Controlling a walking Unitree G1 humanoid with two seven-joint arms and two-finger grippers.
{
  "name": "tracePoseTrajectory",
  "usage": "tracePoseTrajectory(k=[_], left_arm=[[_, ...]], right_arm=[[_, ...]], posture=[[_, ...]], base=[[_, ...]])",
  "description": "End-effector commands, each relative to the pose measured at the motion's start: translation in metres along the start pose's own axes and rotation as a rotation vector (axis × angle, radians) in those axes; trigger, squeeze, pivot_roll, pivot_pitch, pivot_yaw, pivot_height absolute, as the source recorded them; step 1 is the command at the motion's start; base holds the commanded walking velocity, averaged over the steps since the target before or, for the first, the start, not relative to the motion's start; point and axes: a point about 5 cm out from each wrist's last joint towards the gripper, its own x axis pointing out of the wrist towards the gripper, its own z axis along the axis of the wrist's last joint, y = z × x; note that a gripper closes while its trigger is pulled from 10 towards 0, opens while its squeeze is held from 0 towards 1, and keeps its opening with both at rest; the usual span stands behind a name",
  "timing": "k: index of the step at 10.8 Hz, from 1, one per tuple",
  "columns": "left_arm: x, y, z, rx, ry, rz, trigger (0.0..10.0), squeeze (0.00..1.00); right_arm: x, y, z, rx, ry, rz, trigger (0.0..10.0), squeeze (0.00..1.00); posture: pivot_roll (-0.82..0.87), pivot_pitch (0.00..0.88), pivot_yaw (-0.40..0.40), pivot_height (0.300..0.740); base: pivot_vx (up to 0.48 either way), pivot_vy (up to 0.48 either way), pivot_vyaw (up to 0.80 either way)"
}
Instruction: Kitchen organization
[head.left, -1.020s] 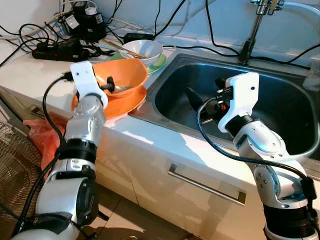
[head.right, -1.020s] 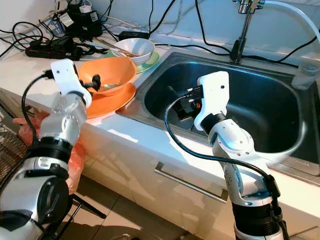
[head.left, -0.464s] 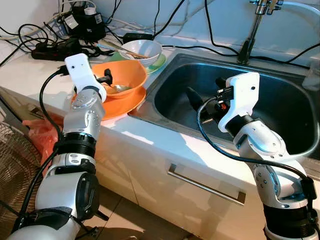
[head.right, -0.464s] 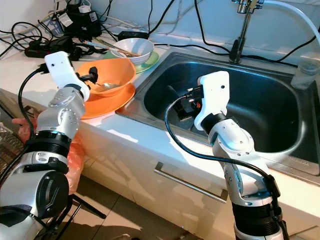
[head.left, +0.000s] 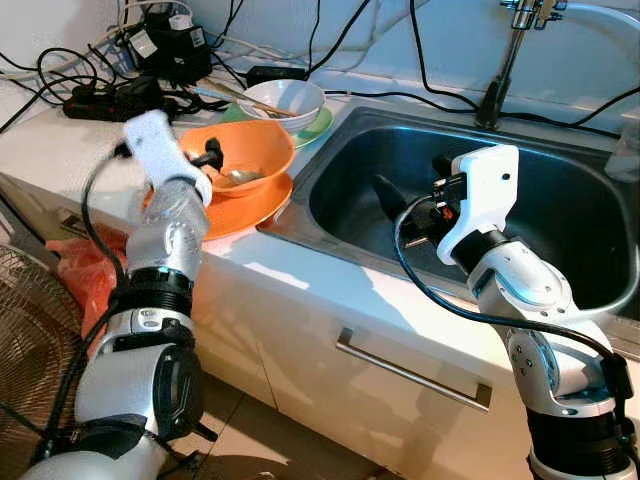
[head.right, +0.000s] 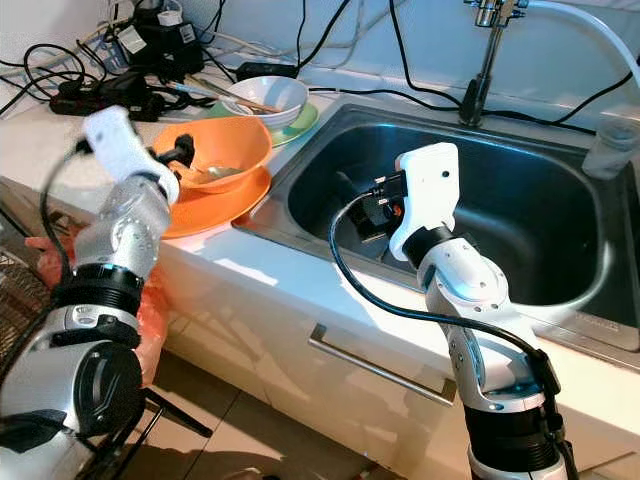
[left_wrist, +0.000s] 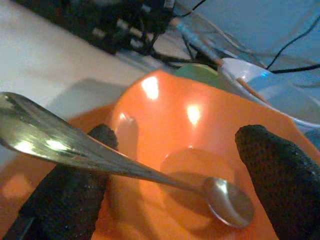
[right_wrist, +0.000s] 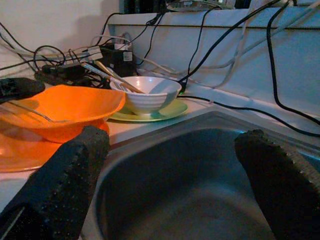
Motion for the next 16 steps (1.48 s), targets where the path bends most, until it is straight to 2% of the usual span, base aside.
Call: tracePoseTrajectory(k=[1,5,6,7,8,10,11,12,13,16], left_arm=[[0.0,0.003,-0.004,-0.032,0.015,0.003,10.0,0.0],[0.001,0.016,-0.007,-0.113,0.001,0.029,10.0,0.0],[0.002,0.017,-0.004,-0.122,-0.009,0.028,7.4,0.0],[0.002,0.016,0.001,-0.111,-0.03,0.027,8.4,0.0],[0.002,0.014,0.005,-0.098,-0.05,0.02,10.0,0.0],[0.003,0.014,0.007,-0.096,-0.061,0.016,10.0,0.0],[0.003,0.015,0.006,-0.103,-0.064,0.016,6.4,0.0],[0.003,0.016,0.007,-0.106,-0.068,0.013,0.5,0.0],[0.003,0.015,0.007,-0.107,-0.073,0.007,0.0,0.0],[0.004,0.014,0.011,-0.104,-0.087,-0.003,0.0,0.0]], right_arm=[[0.0,-0.001,0.0,-0.003,-0.006,-0.005,10.0,0.0],[-0.001,-0.001,0.0,-0.008,-0.003,-0.003,10.0,0.0],[-0.001,-0.001,0.0,-0.008,-0.004,-0.003,10.0,0.0],[-0.001,-0.001,0.0,-0.006,-0.003,-0.004,10.0,0.0],[-0.001,-0.001,-0.001,-0.005,-0.002,-0.005,10.0,0.0],[0.0,-0.001,-0.001,-0.005,-0.002,-0.004,10.0,0.0],[0.0,-0.001,-0.001,-0.006,-0.001,-0.005,10.0,0.0],[-0.001,-0.002,-0.001,-0.006,-0.001,-0.007,10.0,0.0],[-0.001,-0.002,-0.001,-0.006,0.0,-0.008,10.0,0.0],[-0.001,-0.001,-0.001,-0.005,-0.003,-0.01,10.0,0.0]], posture=[[-0.09,0.0,0.079,0.74],[-0.09,0.0,0.072,0.74],[-0.09,0.0,0.072,0.74],[-0.09,0.0,0.072,0.74],[-0.09,0.0,0.076,0.74],[-0.09,0.0,0.075,0.74],[-0.09,0.0,0.076,0.74],[-0.09,0.0,0.076,0.74],[-0.09,0.0,0.079,0.74],[-0.09,0.0,0.082,0.74]], base=[[0.0,0.0,0.0],[0.0,0.0,0.0],[0.0,0.0,0.0],[0.0,0.0,0.0],[0.0,0.0,0.0],[0.0,0.0,0.0],[0.0,0.0,0.0],[0.0,0.0,0.0],[0.0,0.0,0.0],[0.0,0.0,0.0]])
